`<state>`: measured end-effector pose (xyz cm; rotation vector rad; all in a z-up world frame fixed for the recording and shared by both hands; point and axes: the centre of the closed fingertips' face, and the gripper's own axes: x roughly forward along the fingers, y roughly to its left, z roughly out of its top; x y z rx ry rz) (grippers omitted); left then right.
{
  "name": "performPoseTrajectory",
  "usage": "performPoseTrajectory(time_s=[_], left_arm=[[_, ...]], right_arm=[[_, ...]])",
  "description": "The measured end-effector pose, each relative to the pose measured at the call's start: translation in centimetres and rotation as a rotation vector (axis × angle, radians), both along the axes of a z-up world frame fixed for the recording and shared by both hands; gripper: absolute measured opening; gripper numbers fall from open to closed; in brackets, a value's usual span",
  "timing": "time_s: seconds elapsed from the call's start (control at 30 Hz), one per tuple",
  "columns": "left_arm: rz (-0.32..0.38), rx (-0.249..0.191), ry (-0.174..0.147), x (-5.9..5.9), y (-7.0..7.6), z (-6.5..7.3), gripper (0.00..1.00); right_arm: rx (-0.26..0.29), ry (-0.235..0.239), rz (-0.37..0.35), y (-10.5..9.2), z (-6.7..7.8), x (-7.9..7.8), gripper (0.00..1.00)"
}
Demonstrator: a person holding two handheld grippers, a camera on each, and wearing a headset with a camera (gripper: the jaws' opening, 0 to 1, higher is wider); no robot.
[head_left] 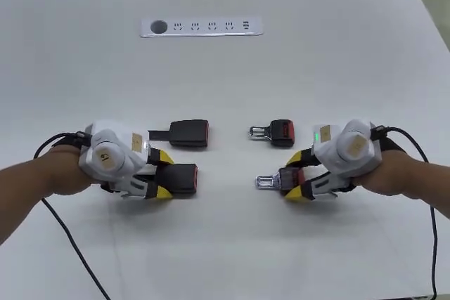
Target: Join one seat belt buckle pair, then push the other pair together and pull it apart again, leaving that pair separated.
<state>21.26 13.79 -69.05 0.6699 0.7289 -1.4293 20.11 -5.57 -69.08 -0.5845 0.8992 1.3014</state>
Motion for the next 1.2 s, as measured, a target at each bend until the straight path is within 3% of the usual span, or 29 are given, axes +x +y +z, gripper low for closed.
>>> performPoseTrajectory(time_s=[0.77, 1.2], left_arm=[[0.002, 0.008, 0.003, 0.0, 0.1, 0.1, 0.34], [0.007, 0.014, 0.006, 0.1, 0.2, 0.0, 0.34]], right_arm=[[0.024, -0.010, 0.023, 3.7, 0.0, 0.9, 0.34], [0.053, -0.016, 0.029, 6.3, 0.1, 0.6, 0.34]])
